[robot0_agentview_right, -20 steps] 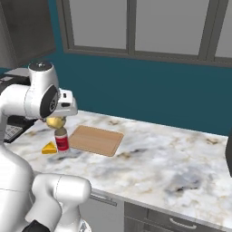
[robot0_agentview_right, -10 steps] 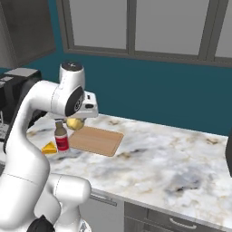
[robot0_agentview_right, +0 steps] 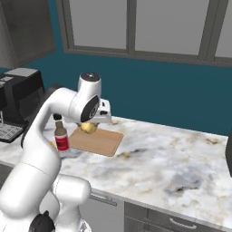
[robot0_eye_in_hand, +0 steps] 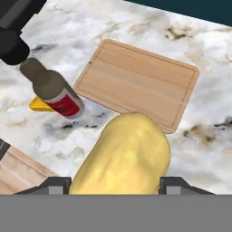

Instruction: Retrieve the reheated potato from the microwave, then place the potato, cheese, and condiment on the cutting board.

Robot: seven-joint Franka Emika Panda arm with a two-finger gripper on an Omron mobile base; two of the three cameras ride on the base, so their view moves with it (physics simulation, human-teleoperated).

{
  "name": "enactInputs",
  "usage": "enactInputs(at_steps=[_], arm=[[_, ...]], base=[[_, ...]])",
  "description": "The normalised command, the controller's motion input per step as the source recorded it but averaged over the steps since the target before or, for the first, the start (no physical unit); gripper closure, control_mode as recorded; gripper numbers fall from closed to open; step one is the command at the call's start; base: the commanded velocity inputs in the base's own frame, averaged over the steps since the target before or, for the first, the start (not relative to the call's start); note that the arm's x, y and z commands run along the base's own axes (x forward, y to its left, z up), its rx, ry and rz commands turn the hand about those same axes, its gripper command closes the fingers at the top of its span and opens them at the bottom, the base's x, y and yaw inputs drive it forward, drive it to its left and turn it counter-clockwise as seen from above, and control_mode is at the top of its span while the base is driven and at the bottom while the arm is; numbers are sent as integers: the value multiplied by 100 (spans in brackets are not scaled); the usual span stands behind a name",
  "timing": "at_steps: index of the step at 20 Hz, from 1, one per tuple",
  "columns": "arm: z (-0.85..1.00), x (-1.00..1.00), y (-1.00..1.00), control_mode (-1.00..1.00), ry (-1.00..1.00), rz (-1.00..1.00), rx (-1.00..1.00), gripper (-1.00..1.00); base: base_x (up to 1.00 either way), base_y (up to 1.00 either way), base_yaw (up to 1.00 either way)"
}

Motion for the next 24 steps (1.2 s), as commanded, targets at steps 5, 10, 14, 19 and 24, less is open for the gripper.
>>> enactInputs(at_steps=[5, 10, 14, 19, 24], arm=[[-36, 44, -10, -100, 1, -12, 0, 100], [-30, 50, -8, -100, 1, -5, 0, 100], [-26, 48, -19, -100, 0, -1, 0, 100], [-29, 30, -5, -100, 0, 0, 0, 100], [-35, 25, 0, -100, 0, -6, 0, 100]], base=[[0, 0, 0], [0, 0, 0], [0, 0, 0], [0, 0, 0], [0, 0, 0]])
